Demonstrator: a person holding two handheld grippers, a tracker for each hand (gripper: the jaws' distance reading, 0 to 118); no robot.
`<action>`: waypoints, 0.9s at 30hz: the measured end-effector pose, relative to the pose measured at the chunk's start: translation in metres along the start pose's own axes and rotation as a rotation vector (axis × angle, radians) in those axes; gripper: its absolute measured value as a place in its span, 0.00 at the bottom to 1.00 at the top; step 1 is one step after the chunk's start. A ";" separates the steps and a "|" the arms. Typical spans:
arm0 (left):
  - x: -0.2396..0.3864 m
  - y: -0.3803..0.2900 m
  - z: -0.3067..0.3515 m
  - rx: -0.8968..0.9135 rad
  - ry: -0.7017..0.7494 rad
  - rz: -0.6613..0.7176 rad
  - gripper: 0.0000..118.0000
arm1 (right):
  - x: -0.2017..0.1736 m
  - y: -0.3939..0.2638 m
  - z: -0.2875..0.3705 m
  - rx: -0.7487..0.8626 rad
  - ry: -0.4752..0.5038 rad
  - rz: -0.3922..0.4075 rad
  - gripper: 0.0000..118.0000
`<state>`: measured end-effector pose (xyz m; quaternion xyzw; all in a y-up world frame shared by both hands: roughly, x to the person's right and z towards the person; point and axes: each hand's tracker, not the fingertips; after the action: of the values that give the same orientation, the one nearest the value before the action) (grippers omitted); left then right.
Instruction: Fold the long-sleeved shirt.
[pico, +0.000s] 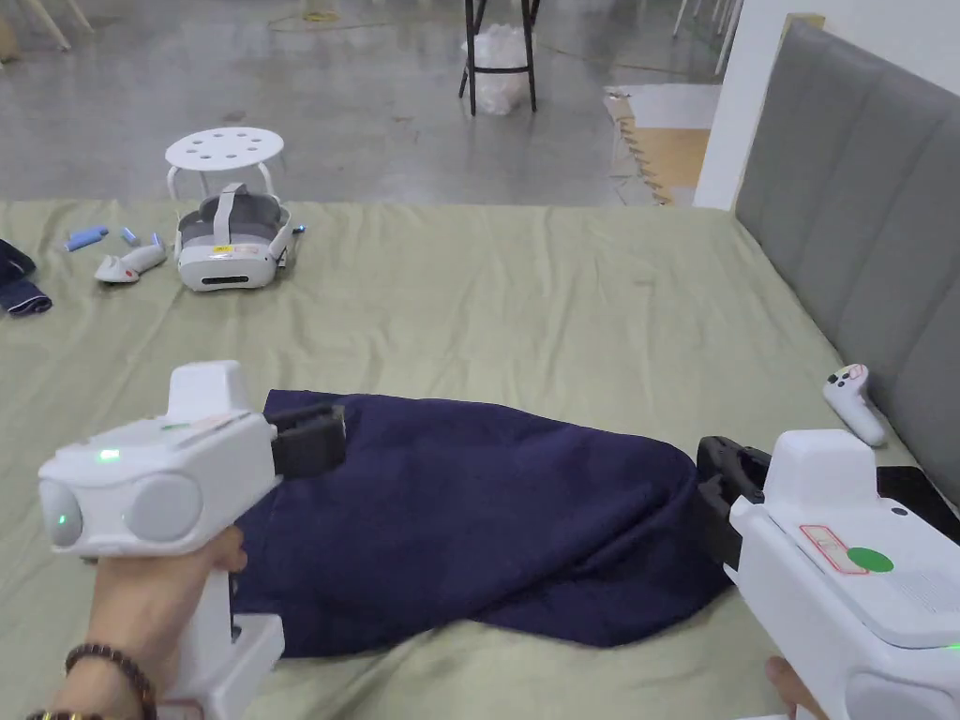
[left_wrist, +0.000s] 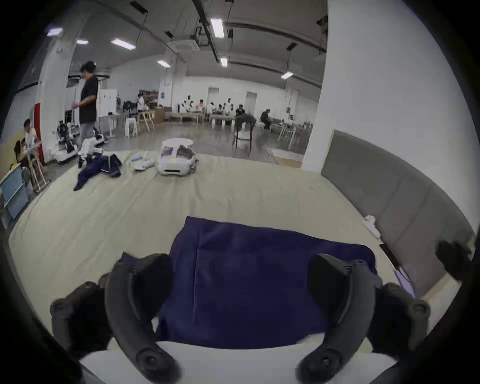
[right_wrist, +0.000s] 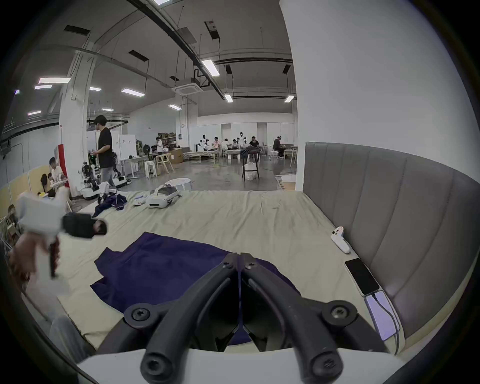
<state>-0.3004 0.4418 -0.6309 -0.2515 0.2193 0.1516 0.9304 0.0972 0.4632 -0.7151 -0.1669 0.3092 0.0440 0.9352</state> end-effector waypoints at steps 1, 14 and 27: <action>-0.007 0.013 -0.031 -0.028 0.016 0.000 0.86 | 0.002 -0.003 -0.003 -0.011 -0.004 0.000 0.00; -0.032 0.013 -0.257 -0.441 0.170 -0.144 0.85 | 0.032 -0.042 -0.064 -0.218 -0.077 -0.033 0.00; -0.020 0.045 -0.221 -0.402 0.055 -0.178 0.08 | 0.029 -0.122 -0.143 -0.578 -0.135 -0.083 0.68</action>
<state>-0.4082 0.3572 -0.8115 -0.4544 0.1870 0.1026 0.8649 0.0623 0.2989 -0.8053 -0.4355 0.2138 0.1029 0.8683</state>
